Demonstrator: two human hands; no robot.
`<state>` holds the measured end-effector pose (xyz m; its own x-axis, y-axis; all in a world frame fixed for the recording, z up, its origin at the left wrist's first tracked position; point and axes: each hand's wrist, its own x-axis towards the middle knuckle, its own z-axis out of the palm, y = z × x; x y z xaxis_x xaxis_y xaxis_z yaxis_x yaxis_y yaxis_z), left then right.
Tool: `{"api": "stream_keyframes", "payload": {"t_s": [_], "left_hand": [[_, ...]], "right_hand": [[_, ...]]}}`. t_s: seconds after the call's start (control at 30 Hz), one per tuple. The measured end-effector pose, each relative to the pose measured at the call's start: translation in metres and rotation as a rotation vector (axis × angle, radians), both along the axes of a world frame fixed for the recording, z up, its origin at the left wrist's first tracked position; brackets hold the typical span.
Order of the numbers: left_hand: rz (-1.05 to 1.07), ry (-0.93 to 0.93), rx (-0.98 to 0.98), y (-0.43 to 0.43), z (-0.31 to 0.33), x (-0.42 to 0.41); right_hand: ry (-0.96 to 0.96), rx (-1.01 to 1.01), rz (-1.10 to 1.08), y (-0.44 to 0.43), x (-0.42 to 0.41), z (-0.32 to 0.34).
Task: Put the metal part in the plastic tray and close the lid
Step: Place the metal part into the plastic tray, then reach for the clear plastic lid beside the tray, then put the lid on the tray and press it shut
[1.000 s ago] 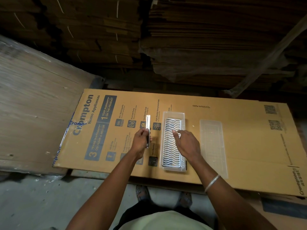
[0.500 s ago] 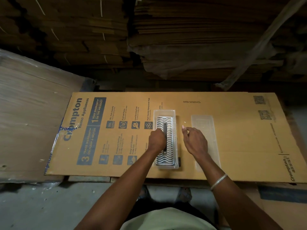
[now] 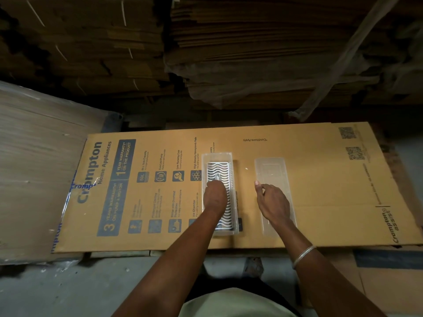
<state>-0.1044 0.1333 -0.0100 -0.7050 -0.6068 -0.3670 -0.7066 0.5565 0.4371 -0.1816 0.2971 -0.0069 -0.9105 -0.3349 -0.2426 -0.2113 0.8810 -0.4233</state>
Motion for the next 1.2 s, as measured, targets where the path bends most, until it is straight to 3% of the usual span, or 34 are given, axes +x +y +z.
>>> {"api": "stream_keyframes", "payload": {"t_s": [0.17, 0.27, 0.4, 0.53, 0.67, 0.83, 1.0, 1.1, 1.2], "left_hand": [[-0.013, -0.047, 0.012, -0.001, 0.004, 0.001], [-0.061, -0.026, -0.024, -0.003, 0.003, 0.003], [-0.072, -0.042, -0.039, -0.003, 0.004, 0.006], [-0.118, -0.08, -0.1, -0.005, 0.012, 0.007], [-0.109, 0.058, -0.104, -0.018, 0.018, 0.014], [0.052, 0.296, -0.051, -0.04, 0.019, 0.029], [0.138, 0.308, 0.02, -0.059, 0.017, 0.035], [0.173, 0.211, 0.159, -0.072, 0.016, 0.037], [0.244, 0.01, 0.551, -0.083, 0.014, 0.043]], "right_hand": [[0.004, 0.031, -0.017, 0.004, -0.005, -0.008], [0.043, 0.167, -0.022, 0.009, -0.008, -0.014], [-0.118, 0.365, -0.097, 0.014, -0.006, -0.02], [-0.163, 0.379, -0.126, 0.015, -0.006, -0.027], [-0.175, 0.32, -0.19, 0.014, -0.009, -0.026], [-0.145, 0.337, -0.179, 0.005, -0.008, -0.008], [-0.13, 0.287, -0.12, -0.023, 0.0, 0.017], [-0.12, 0.281, -0.066, -0.048, 0.012, 0.033], [-0.129, 0.278, -0.017, -0.074, 0.028, 0.042]]}}
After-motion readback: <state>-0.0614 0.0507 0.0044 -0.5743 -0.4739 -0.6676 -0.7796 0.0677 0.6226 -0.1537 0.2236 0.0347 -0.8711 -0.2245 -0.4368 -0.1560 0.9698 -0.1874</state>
